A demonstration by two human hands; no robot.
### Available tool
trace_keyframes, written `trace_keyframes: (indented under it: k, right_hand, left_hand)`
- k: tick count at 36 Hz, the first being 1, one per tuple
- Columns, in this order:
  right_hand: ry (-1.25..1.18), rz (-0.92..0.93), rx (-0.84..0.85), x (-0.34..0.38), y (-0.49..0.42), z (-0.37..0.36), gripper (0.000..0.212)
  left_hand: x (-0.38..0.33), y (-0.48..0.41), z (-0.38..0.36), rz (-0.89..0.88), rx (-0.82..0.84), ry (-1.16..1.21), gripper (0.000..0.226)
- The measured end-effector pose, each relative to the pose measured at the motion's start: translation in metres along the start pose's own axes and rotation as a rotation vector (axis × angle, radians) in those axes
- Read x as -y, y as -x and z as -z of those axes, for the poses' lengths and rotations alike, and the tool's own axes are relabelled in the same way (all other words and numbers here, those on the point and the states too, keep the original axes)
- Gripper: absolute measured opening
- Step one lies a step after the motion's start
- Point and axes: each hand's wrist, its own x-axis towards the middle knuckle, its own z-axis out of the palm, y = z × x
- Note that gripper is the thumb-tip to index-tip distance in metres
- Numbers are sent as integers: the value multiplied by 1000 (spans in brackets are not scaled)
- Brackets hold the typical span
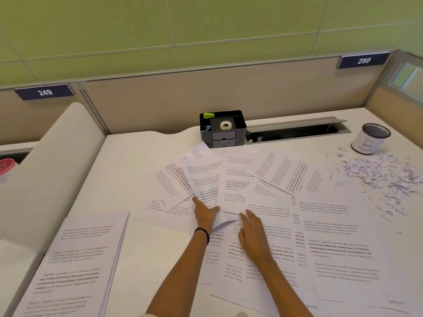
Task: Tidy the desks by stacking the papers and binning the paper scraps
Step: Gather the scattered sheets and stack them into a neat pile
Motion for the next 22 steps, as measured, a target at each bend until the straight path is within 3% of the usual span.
trace_keyframes:
  k: [4,8,13,22]
  right_hand:
    - [151,-61,90,7,-5,-3,65]
    - [227,-130,147,16,-11,2,71]
    - [198,-205,258,28,-12,14,62]
    - [171,-269,151,17,-22,39,49]
  left_hand:
    - [-1,2,5,-63,-1,-26,73]
    - [-2,4,14,-91,11,-61,69]
    - [-2,10,22,-134,7,-89,68]
    - [10,5,57,-175,63,-167,65]
